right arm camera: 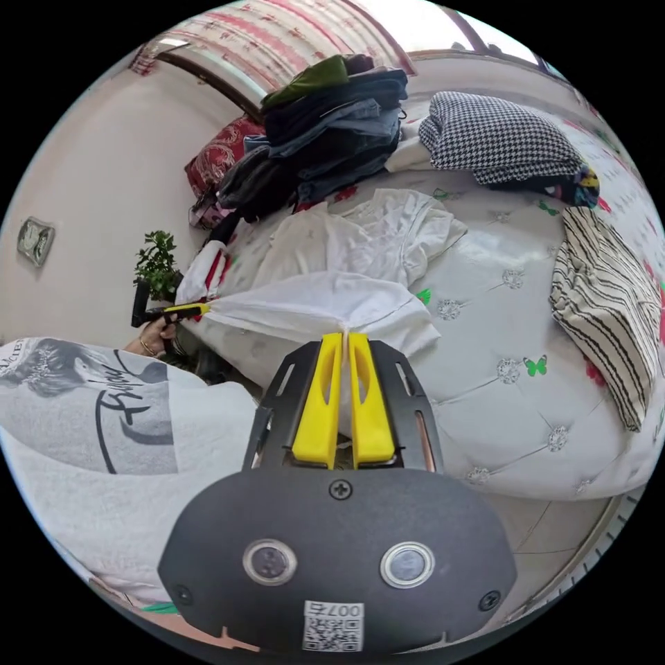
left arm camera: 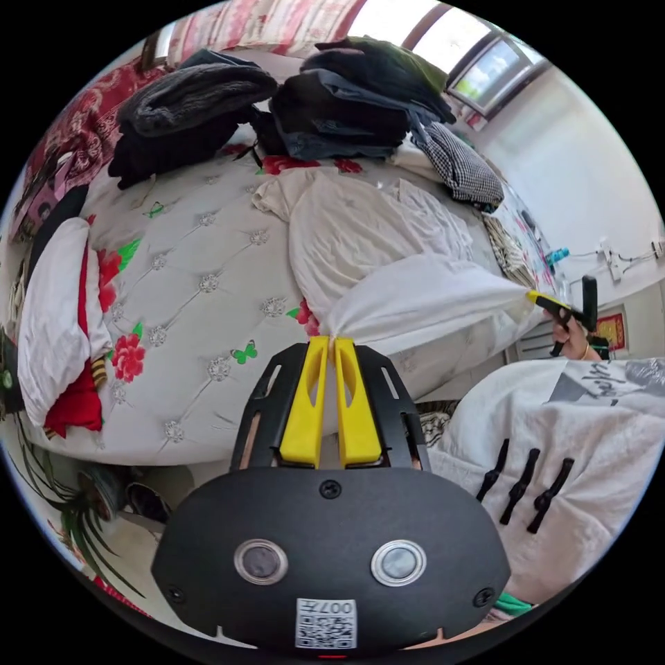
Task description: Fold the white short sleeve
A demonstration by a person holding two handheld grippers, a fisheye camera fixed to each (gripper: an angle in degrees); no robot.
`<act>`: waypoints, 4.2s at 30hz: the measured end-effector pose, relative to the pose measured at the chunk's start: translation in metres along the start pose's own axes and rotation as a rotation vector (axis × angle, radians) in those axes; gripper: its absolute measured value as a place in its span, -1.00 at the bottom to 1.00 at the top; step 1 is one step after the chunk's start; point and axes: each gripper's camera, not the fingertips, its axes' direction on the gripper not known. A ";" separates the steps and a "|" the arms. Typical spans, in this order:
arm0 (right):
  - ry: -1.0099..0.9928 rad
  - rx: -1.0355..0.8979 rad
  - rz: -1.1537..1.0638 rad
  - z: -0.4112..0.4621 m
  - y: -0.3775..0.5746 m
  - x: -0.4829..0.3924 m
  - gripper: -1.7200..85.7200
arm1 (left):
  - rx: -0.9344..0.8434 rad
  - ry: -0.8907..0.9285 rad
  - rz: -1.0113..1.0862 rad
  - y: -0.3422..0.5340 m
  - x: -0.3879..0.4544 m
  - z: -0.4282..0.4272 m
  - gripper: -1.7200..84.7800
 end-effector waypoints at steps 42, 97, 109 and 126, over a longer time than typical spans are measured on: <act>0.190 -0.184 0.089 0.063 0.066 -0.024 -0.91 | -0.050 -0.078 -0.005 0.048 0.060 0.027 -0.98; -0.302 0.717 -0.429 -0.423 -0.033 -0.164 -0.97 | 0.762 0.293 0.313 0.006 -0.024 -0.382 -0.98; -0.265 0.390 -0.211 -0.287 0.107 -0.099 -0.97 | 0.413 0.285 0.195 0.139 -0.031 -0.226 -0.98; -0.381 0.071 0.241 -0.137 0.142 -0.008 -0.97 | 0.162 0.488 -0.073 0.154 -0.074 -0.080 -0.98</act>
